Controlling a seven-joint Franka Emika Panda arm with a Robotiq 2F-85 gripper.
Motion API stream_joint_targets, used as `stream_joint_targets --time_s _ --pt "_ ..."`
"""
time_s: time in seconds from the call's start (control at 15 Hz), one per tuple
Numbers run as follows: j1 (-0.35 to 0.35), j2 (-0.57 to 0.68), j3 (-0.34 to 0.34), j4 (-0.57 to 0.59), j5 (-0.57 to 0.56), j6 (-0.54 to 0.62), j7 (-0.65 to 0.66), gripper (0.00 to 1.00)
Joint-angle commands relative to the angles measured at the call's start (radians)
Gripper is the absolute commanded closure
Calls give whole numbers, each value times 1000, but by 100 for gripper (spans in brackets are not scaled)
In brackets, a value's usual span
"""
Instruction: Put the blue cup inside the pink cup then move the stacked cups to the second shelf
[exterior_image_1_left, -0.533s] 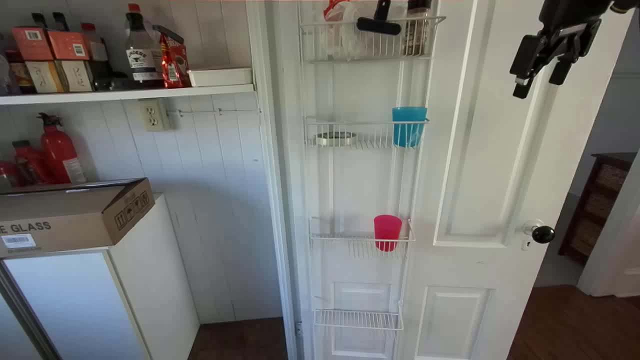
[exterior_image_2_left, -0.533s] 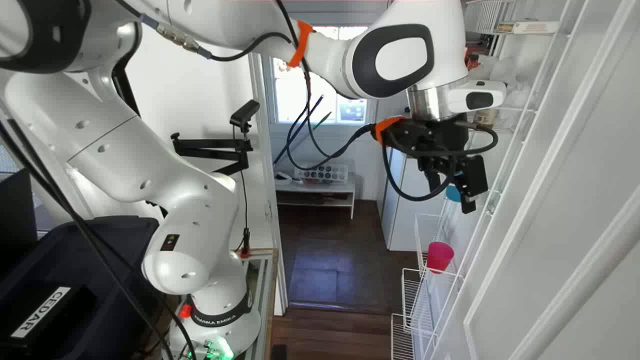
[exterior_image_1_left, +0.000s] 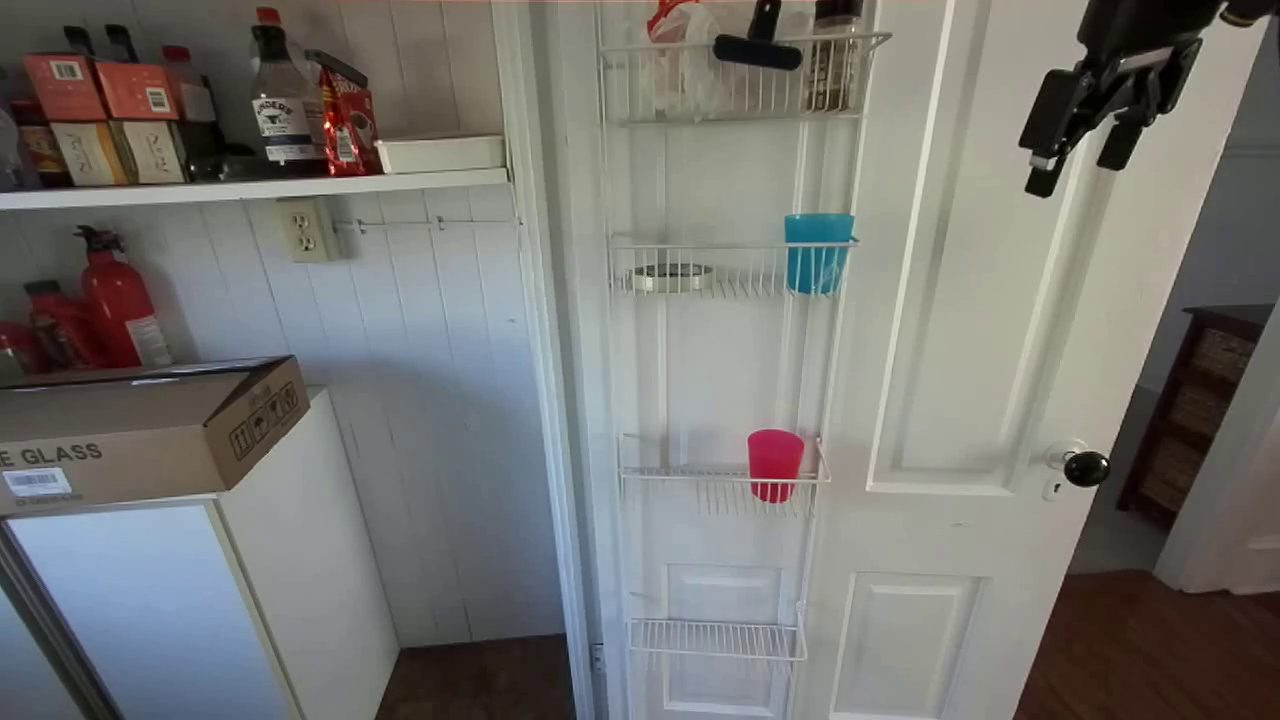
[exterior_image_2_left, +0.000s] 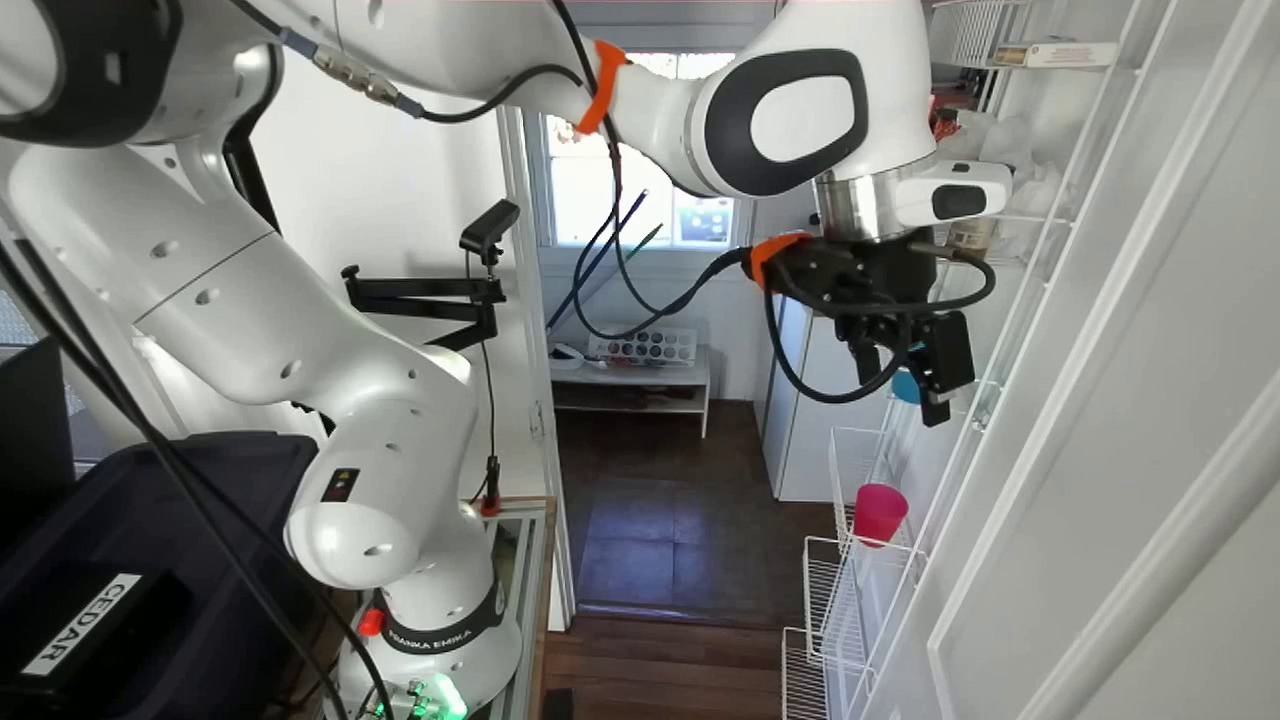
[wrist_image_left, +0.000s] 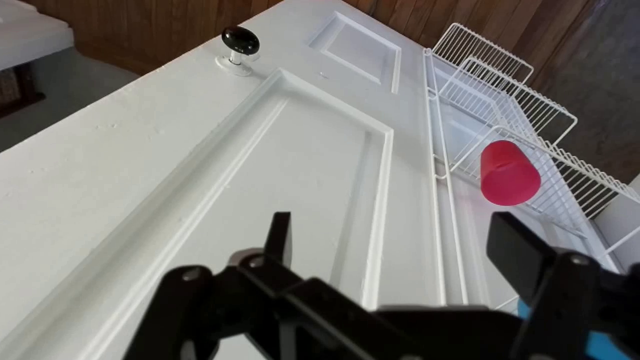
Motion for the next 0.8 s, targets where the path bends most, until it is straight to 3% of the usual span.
stream_joint_targets --time_s 0.0,0.33,0.53,0.73 --pt "93 55 -66 8 151 116 -64 0" --pt "204 152 -132 26 396 188 -205 0" --pt "231 185 -156 34 507 190 -284 0" --pt "195 182 -124 23 463 180 -245 0"
